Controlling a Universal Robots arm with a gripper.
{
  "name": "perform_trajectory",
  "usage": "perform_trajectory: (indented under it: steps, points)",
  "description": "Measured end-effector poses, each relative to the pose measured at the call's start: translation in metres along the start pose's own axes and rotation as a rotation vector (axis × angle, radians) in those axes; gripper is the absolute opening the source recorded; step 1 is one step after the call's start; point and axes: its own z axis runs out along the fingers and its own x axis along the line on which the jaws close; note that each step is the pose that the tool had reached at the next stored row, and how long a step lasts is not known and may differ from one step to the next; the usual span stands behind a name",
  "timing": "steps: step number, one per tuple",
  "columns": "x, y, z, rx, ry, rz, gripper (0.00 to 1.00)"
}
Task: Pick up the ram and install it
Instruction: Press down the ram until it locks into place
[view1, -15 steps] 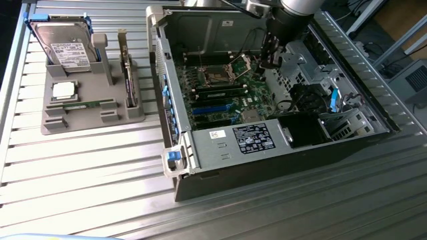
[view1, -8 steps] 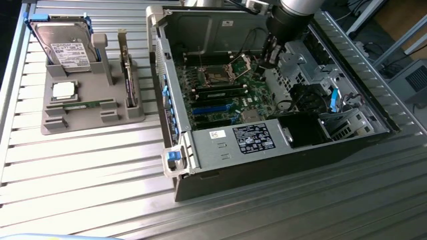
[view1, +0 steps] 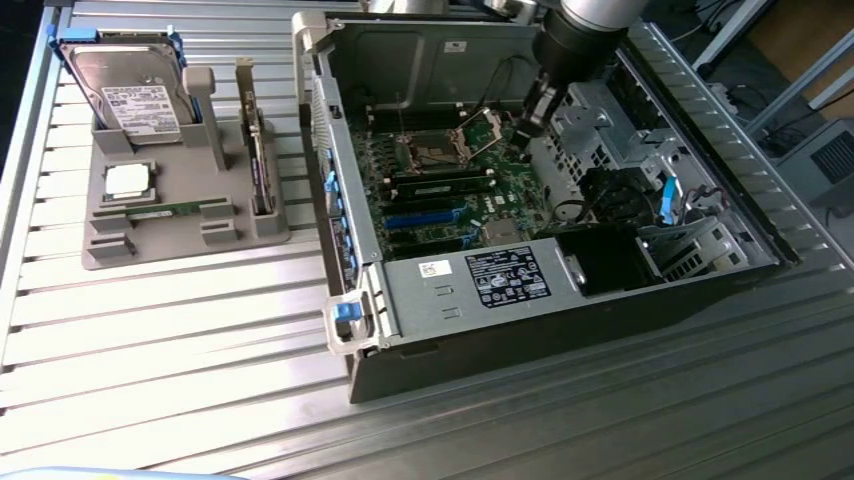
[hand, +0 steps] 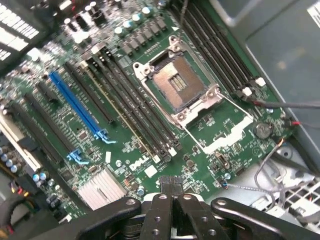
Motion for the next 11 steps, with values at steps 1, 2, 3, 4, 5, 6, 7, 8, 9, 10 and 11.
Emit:
perform_trajectory:
  steps: [1, 2, 3, 4, 5, 6, 7, 8, 9, 10, 11]
  points:
    - [0.0, 0.0, 0.0001, 0.0007, -0.0002, 0.017, 0.1]
    - [0.0, 0.0, 0.0001, 0.0013, -0.0002, 0.033, 0.1]
    - [0.0, 0.0, 0.0001, 0.0024, -0.0004, 0.056, 0.1]
    - [0.0, 0.0, 0.0002, 0.0033, -0.0005, 0.078, 0.1]
    - [0.0, 0.0, 0.0003, 0.0041, -0.0007, 0.097, 0.1]
    - [0.0, 0.0, 0.0003, 0.0052, -0.0009, 0.124, 0.1]
    - [0.0, 0.0, 0.0004, 0.0063, -0.001, 0.148, 0.1]
    - [0.0, 0.0, 0.0004, 0.007, -0.0012, 0.166, 0.1]
    - [0.0, 0.0, 0.0005, 0.0079, -0.0013, 0.188, 0.1]
    - [0.0, 0.0, 0.0006, 0.0091, -0.0016, 0.217, 0.1]
    - [0.0, 0.0, 0.0005, 0.0107, -0.0018, 0.254, 0.1]
